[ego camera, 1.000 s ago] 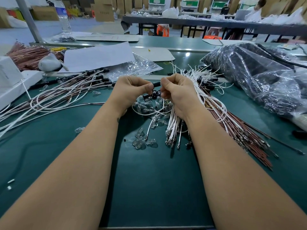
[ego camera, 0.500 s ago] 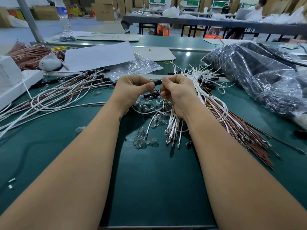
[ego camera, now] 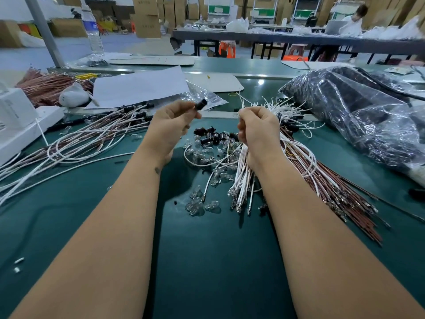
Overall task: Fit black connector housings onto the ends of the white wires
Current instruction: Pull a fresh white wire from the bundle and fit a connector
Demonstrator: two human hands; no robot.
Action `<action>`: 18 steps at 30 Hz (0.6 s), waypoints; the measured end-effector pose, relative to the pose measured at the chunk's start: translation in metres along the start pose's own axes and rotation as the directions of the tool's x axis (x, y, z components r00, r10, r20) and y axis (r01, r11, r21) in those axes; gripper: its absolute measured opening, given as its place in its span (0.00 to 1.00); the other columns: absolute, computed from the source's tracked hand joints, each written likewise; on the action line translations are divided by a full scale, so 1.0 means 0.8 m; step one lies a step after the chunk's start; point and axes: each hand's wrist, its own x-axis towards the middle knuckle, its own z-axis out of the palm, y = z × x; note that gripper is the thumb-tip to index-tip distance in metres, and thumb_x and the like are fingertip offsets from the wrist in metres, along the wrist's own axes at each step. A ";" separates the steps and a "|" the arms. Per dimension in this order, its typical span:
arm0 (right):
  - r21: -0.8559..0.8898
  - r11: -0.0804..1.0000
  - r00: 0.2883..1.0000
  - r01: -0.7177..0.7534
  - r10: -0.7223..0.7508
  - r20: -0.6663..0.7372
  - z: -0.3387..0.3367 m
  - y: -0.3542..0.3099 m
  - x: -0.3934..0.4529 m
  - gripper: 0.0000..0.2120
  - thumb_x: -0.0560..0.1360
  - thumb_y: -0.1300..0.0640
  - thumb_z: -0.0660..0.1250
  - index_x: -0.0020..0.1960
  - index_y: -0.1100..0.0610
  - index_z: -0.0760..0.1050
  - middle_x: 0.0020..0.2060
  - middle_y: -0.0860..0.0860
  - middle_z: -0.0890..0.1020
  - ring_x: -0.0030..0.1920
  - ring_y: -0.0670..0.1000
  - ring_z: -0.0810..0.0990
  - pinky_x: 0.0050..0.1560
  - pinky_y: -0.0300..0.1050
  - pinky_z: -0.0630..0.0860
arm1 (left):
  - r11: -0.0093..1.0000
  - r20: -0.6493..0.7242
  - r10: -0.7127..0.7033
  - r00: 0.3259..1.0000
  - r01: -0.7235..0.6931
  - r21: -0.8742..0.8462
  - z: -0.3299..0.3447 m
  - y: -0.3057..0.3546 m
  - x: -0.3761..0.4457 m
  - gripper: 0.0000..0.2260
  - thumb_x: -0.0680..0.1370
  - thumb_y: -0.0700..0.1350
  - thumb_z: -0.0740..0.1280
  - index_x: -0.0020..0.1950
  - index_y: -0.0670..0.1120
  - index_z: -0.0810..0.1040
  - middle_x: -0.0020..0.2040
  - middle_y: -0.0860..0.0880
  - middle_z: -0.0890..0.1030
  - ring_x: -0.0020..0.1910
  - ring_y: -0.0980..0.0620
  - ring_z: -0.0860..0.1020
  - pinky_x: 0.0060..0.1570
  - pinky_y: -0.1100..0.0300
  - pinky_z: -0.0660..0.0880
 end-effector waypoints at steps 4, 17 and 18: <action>-0.033 0.998 0.996 0.044 -0.042 0.079 0.001 0.003 -0.001 0.06 0.79 0.60 0.65 0.44 0.57 0.78 0.28 0.48 0.75 0.27 0.43 0.72 0.27 0.35 0.70 | 0.954 0.092 0.029 0.995 0.000 -0.299 0.000 0.007 -0.003 0.04 0.75 0.39 0.65 0.47 0.46 0.77 0.37 0.51 0.81 0.37 0.56 0.71 0.41 0.64 0.67; -0.029 1.000 0.985 0.012 -0.006 0.172 0.007 0.003 -0.003 0.05 0.76 0.67 0.65 0.46 0.60 0.77 0.27 0.51 0.79 0.26 0.48 0.77 0.31 0.40 0.76 | 0.932 0.262 0.084 0.961 0.017 -0.361 -0.004 0.005 -0.006 0.07 0.76 0.41 0.64 0.44 0.50 0.81 0.42 0.49 0.81 0.40 0.54 0.74 0.46 0.62 0.69; -0.029 1.000 0.985 0.011 -0.006 0.173 0.008 0.003 -0.003 0.04 0.76 0.67 0.65 0.46 0.61 0.77 0.26 0.50 0.79 0.25 0.48 0.77 0.30 0.40 0.75 | 0.933 0.266 0.080 0.961 0.021 -0.359 -0.004 0.005 -0.006 0.07 0.76 0.41 0.64 0.43 0.50 0.81 0.42 0.49 0.81 0.40 0.54 0.75 0.45 0.62 0.70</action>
